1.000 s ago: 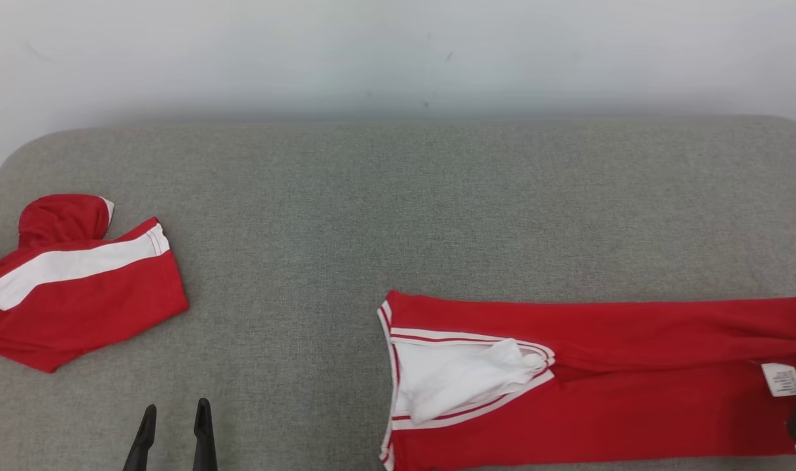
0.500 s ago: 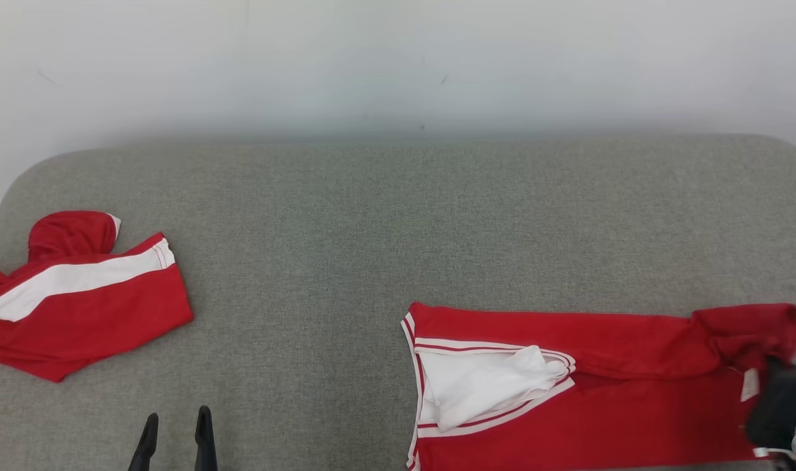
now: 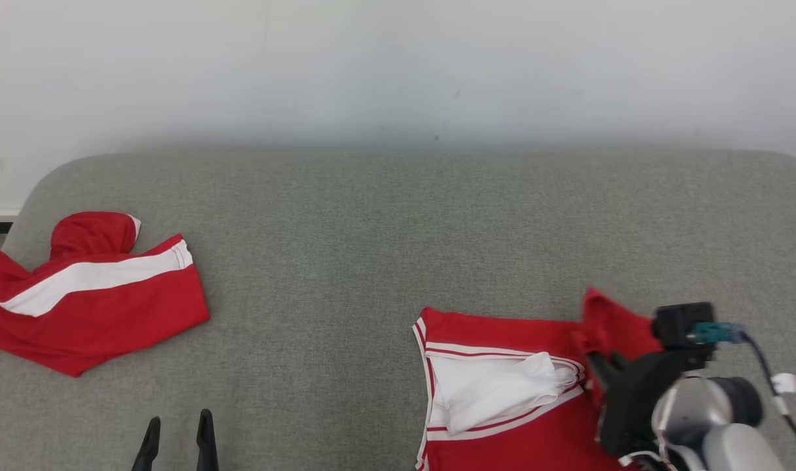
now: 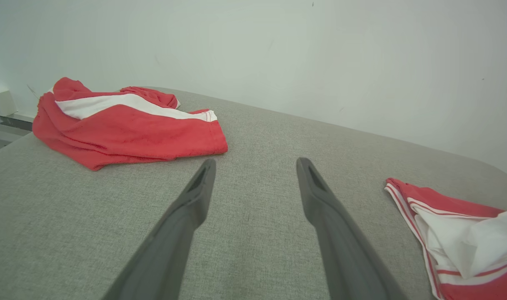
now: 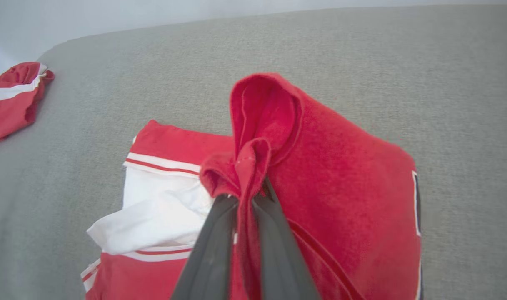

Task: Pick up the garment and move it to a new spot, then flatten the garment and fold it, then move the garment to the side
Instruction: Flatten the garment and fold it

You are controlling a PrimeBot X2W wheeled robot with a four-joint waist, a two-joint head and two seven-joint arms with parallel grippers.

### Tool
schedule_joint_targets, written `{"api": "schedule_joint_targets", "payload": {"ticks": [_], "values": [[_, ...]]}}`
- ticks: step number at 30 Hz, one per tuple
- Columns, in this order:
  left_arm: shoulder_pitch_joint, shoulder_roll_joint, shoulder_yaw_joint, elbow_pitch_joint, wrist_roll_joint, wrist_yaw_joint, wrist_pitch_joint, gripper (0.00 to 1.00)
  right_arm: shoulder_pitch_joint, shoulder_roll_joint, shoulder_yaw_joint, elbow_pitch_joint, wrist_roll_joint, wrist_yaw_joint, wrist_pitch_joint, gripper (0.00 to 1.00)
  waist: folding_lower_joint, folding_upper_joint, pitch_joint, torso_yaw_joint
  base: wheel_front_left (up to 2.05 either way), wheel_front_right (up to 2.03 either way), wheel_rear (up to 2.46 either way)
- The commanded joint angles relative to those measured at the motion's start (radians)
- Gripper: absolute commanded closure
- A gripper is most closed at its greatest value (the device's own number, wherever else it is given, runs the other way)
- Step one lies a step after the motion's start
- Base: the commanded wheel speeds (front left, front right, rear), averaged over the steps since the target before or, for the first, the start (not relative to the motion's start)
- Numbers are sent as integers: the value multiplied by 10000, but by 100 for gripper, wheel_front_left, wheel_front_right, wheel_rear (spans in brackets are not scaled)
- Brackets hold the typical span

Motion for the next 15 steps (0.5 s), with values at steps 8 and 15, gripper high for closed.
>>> {"api": "schedule_joint_targets", "payload": {"ticks": [8, 15], "values": [[59, -36, 14, -35, -61, 8, -30, 0, -750, -143, 1967, 406, 605, -27, 147, 100, 0, 0, 1, 231, 0, 0, 0], [51, -42, -54, -10, -93, 8, -30, 0, -1298, 97, 2811, 1022, 889, -27, -59, 100, 0, 0, 9, 438, 0, 0, 0]]}}
